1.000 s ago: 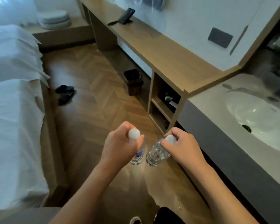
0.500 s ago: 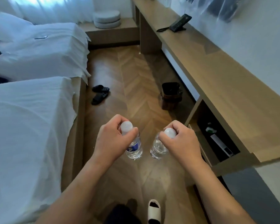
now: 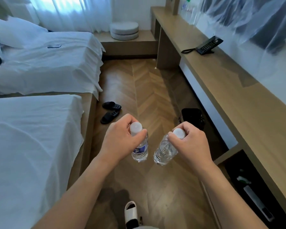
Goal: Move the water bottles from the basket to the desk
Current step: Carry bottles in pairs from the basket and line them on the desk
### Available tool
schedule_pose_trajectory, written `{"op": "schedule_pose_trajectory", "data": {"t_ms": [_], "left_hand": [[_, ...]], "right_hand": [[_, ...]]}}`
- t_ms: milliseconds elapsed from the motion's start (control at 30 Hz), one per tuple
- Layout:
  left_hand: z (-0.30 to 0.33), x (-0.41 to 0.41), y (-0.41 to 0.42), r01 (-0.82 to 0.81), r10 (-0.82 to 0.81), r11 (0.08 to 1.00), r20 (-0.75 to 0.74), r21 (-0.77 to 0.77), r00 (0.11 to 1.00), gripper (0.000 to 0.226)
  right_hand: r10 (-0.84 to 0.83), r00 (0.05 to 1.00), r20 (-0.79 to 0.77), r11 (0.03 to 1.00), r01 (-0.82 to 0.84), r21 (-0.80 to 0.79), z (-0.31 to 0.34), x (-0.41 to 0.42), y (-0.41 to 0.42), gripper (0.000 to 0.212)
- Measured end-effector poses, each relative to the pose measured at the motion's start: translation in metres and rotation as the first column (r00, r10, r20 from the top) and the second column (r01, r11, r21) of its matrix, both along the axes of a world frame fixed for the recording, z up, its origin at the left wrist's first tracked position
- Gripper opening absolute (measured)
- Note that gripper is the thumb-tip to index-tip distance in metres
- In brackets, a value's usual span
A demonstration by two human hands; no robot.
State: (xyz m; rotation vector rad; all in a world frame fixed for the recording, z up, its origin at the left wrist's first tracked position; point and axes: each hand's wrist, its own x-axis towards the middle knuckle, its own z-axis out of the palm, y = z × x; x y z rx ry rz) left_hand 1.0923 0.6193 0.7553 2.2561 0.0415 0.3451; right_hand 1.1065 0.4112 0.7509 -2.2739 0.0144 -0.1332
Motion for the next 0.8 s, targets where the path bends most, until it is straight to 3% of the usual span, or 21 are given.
{"op": "schedule_pose_trajectory", "data": {"t_ms": [333, 567, 800], "left_hand": [[-0.003, 0.163, 0.056, -0.032, 0.031, 0.999, -0.034, -0.037, 0.999, 0.022], [-0.004, 0.283, 0.074, -0.055, 0.056, 0.998, -0.059, 0.027, 0.997, 0.022], [0.009, 0.388, 0.094, -0.134, 0.13, 0.986, -0.051, -0.097, 0.99, 0.024]], "right_hand": [[-0.035, 0.999, -0.032, 0.998, 0.037, 0.055, -0.005, 0.156, 0.056, 0.019], [0.02, 0.999, -0.051, 0.998, -0.017, 0.061, -0.012, 0.292, 0.069, 0.02], [0.043, 0.999, -0.011, 0.997, -0.043, 0.063, 0.002, 0.403, 0.089, 0.022]]}}
